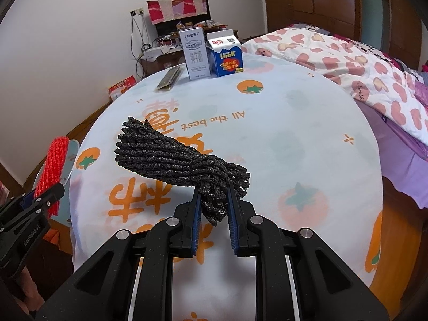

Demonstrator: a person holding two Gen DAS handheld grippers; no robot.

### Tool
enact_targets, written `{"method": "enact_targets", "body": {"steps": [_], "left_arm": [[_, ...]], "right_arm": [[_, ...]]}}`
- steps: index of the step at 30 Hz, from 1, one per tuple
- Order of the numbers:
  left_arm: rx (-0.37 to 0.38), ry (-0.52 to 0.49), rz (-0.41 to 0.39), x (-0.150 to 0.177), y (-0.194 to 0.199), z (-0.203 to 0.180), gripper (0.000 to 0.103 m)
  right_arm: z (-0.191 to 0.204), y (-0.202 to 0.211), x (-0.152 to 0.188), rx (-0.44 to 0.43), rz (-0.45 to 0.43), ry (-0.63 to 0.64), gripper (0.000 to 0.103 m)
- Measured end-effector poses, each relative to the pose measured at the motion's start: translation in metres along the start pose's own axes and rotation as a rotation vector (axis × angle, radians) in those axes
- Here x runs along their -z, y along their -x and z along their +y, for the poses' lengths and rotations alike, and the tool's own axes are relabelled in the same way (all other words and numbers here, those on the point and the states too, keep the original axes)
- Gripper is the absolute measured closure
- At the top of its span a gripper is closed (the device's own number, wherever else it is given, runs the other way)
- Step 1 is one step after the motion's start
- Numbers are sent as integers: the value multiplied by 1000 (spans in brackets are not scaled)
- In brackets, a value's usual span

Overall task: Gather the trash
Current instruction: 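Carry the red mesh and black mesh together over the blue bin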

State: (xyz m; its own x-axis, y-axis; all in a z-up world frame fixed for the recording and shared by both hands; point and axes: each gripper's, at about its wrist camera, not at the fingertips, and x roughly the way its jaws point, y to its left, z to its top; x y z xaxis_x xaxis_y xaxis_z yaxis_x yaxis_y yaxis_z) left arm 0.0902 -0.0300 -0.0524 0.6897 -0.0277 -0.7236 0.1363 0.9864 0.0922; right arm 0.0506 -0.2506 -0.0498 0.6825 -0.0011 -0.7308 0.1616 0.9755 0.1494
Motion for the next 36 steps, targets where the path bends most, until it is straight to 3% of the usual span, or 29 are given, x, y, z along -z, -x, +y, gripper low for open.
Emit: {"method": "enact_targets", "body": {"steps": [23, 36], "left_arm": [[-21, 17, -2, 21, 20, 21, 76], [-79, 61, -15, 35, 35, 50, 76]], "right_arm": [[27, 9, 9, -50, 3, 55, 84], [61, 17, 19, -108, 3, 117, 84]]}}
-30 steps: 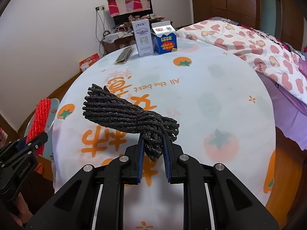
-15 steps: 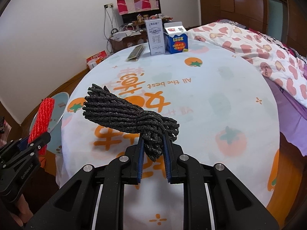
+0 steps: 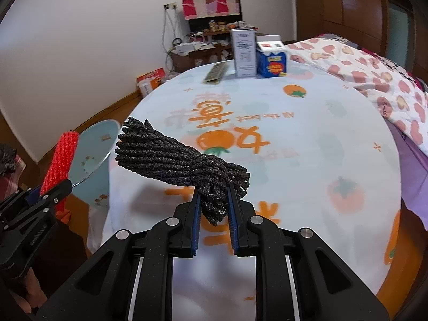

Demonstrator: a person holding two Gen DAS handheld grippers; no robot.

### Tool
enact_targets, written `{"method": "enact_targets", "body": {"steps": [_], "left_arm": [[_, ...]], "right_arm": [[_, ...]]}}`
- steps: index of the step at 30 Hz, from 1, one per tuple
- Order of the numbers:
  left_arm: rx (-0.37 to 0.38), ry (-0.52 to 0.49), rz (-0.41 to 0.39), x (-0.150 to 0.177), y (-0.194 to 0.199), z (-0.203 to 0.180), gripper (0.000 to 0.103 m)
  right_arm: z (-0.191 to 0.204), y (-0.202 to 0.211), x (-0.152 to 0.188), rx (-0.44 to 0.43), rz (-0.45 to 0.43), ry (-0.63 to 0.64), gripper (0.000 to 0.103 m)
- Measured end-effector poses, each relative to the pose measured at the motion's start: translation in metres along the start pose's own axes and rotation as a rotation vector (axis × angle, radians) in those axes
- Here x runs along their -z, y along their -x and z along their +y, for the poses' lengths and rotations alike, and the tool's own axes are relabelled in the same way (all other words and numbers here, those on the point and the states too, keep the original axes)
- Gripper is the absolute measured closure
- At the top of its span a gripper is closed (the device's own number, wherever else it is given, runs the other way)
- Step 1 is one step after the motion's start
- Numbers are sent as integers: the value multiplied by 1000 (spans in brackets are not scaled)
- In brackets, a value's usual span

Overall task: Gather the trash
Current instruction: 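Carry the red mesh and black mesh together over the blue bin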

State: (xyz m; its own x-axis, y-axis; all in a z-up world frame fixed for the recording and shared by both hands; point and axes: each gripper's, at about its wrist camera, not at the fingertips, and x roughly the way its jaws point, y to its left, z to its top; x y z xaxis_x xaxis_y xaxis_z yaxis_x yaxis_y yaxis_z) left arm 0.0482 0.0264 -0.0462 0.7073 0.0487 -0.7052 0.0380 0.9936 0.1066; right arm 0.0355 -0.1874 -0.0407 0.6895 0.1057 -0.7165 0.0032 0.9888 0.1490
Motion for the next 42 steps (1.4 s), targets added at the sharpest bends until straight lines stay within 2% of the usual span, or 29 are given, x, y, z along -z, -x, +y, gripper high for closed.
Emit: {"method": "enact_targets", "body": {"steps": [15, 26, 42], "left_arm": [[-78, 91, 12, 2, -10, 44, 76], [-127, 170, 3, -3, -13, 82, 76], [-171, 206, 20, -16, -37, 100, 76]], "right_arm": [[38, -11, -11, -29, -3, 57, 84], [79, -25, -29, -69, -14, 113, 84], [103, -53, -53, -83, -7, 120, 84]]}}
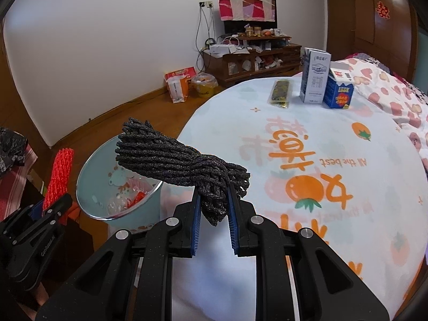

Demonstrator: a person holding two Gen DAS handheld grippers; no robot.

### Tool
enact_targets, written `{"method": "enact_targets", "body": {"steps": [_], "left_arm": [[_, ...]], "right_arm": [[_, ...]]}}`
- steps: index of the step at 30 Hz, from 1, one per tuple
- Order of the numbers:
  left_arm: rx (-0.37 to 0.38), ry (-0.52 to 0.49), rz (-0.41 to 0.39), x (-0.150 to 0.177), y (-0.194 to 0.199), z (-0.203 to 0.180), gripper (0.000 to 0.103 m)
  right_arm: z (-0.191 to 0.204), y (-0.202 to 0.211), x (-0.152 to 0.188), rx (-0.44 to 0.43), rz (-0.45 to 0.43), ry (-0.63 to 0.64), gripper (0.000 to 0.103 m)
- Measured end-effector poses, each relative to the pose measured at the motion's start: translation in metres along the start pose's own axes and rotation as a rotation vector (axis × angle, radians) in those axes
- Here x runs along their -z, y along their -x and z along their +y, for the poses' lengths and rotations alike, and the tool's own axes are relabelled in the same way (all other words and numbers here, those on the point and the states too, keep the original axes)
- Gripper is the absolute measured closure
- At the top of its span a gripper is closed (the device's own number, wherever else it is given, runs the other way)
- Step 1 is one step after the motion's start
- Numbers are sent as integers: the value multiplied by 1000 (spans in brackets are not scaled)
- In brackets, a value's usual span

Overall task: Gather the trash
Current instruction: 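Carry the red mesh and black mesh together over the blue bin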

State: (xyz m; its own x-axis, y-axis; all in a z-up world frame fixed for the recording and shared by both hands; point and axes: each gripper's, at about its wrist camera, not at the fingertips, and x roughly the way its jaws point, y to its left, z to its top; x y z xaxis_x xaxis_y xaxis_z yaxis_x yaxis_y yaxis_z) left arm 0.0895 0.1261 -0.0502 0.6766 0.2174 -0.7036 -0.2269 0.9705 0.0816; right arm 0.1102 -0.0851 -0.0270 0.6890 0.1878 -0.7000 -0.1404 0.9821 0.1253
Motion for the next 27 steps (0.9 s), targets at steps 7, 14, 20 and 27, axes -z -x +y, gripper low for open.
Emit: {"method": "enact_targets", "body": {"steps": [7, 14, 20, 27], "left_arm": [[-8, 4, 6, -10, -10, 3, 76], [-20, -13, 5, -21, -23, 5, 76], [-17, 3, 7, -30, -31, 8, 76], [-34, 2, 8, -36, -35, 11, 76]], "right_arm": [[7, -17, -8, -10, 12, 10, 83], [18, -34, -17, -21, 27, 16, 83], [28, -42, -24, -25, 34, 34, 83], [38, -51, -32, -44, 40, 39, 83]]}}
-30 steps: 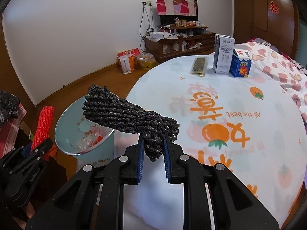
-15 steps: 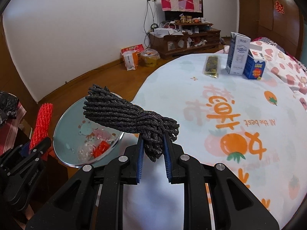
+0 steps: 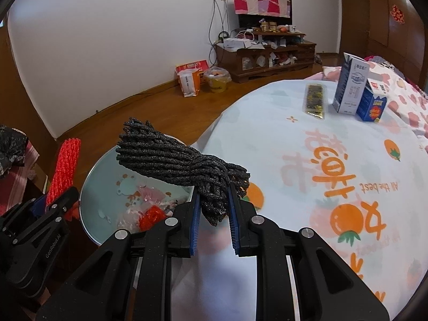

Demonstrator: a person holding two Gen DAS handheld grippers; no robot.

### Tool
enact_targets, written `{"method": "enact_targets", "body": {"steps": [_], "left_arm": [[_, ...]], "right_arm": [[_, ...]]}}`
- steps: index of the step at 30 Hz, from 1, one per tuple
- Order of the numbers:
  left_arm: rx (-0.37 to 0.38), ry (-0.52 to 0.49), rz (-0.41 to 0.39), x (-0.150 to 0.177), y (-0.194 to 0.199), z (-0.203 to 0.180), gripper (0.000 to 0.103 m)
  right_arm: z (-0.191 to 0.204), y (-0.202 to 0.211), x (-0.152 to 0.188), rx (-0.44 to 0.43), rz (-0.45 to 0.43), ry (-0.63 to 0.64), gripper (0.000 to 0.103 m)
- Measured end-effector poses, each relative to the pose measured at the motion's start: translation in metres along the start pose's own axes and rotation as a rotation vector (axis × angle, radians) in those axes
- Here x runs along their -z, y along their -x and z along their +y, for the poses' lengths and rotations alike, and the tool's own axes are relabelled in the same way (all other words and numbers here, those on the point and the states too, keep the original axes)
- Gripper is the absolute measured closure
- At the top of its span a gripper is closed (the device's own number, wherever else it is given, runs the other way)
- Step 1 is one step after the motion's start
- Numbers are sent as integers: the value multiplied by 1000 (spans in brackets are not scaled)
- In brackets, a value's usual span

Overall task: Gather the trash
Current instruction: 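Carry the red mesh and black mesh together over the blue bin, then lower both meshes into the bin and open both tools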

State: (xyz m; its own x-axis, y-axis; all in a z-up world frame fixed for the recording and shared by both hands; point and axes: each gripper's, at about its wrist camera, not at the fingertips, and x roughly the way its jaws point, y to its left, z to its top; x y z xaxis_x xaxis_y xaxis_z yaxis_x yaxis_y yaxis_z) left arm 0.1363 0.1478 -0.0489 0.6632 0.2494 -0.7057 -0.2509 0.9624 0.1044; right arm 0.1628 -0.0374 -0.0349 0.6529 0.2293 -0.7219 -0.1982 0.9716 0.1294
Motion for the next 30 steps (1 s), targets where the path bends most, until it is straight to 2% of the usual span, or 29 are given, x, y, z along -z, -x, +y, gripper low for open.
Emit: {"method": "enact_targets", "body": {"steps": [13, 25, 30], "left_arm": [[-25, 0, 3, -17, -16, -1, 76], [-63, 10, 69, -28, -58, 2, 76], [-70, -12, 91, -26, -71, -1, 76]], "right_arm": [[19, -23, -18, -7, 20, 4, 83], [31, -62, -33, -3, 73, 39, 83], [29, -81, -32, -10, 112, 3, 82]]}}
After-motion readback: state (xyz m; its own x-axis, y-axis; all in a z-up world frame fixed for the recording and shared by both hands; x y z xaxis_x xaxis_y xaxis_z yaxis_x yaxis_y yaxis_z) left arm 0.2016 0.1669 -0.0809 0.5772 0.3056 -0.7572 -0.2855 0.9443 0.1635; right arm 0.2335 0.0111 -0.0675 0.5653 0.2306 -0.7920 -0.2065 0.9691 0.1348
